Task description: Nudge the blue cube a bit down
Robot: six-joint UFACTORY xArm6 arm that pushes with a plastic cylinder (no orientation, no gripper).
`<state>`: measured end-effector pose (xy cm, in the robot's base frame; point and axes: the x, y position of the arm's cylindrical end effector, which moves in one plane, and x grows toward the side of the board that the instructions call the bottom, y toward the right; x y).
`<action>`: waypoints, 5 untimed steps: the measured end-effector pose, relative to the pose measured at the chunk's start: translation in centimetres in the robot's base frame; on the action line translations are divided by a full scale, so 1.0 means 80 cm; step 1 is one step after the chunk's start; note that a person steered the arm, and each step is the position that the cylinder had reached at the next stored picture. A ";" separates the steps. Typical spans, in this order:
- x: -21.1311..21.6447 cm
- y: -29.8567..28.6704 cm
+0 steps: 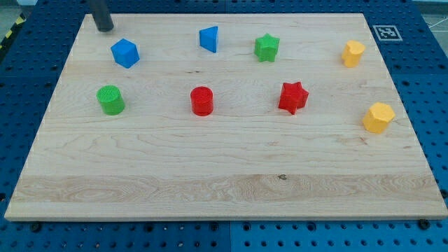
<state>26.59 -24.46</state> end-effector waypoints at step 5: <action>0.033 0.068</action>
<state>29.24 -19.01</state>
